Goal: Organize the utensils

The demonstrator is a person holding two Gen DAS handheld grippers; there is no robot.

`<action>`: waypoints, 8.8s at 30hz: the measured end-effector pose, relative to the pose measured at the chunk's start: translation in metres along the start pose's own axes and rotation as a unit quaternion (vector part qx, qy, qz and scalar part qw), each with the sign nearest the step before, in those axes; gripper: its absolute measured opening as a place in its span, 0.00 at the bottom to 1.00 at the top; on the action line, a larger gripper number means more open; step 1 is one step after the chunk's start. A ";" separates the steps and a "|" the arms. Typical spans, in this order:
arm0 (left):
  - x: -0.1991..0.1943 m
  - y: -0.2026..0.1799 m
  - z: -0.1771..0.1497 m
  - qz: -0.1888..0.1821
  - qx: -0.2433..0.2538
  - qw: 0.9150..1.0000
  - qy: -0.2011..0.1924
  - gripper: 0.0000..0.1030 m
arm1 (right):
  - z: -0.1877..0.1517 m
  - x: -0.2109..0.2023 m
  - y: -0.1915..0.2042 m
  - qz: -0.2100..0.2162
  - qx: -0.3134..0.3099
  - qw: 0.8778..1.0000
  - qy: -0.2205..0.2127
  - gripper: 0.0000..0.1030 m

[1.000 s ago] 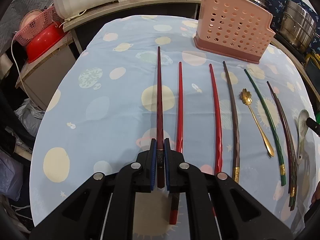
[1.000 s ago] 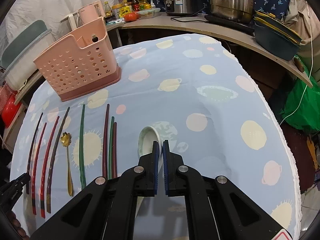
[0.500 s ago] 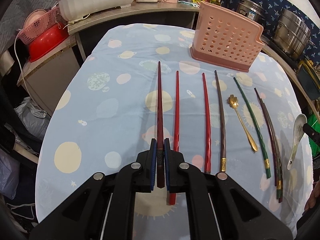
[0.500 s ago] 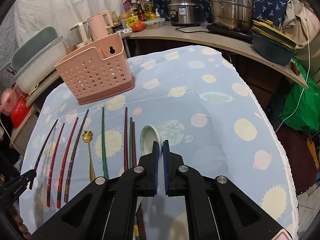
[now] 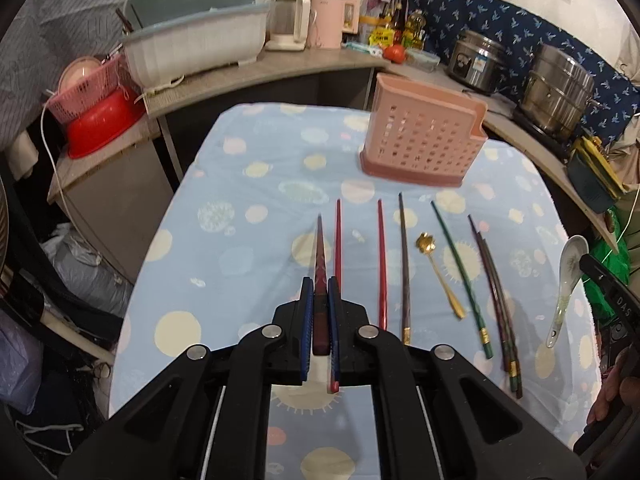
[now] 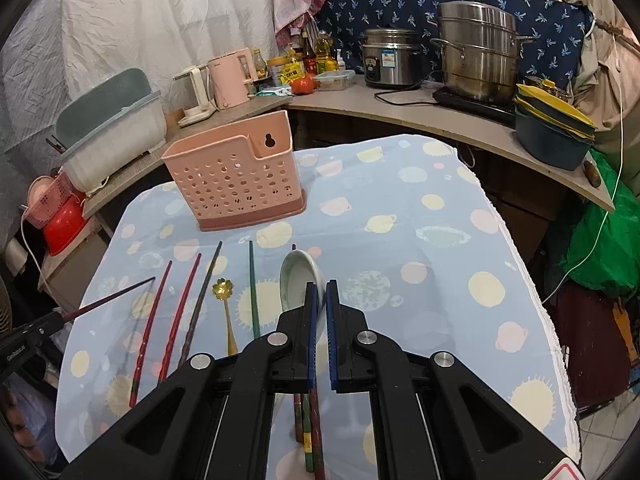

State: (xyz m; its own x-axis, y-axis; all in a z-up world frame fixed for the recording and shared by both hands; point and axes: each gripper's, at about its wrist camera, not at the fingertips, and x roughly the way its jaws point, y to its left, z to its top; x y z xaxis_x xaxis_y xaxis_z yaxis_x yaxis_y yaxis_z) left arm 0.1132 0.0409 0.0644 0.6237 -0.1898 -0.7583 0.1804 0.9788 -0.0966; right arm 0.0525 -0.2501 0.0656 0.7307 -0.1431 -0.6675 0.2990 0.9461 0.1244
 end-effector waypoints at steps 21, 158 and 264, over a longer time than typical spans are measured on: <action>-0.056 -0.033 0.112 -0.031 0.039 0.993 -0.106 0.07 | 0.078 -0.009 0.017 0.019 -0.024 0.998 -0.059 0.05; 0.081 -0.004 -0.085 0.031 0.001 0.997 0.076 0.46 | -0.125 0.015 -0.005 -0.015 -0.028 0.995 0.096 0.30; -0.080 -0.080 0.248 -0.052 0.028 0.973 -0.225 0.06 | 0.214 -0.034 0.057 0.063 -0.048 0.977 -0.198 0.07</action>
State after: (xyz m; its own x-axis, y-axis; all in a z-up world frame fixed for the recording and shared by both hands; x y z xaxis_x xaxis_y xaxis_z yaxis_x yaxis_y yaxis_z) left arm 0.2373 -0.0413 0.2929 0.8677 -0.3137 -0.3857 0.2930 0.9494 -0.1131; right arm 0.1762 -0.2533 0.2530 0.9437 -0.1060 -0.3132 0.1457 0.9836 0.1061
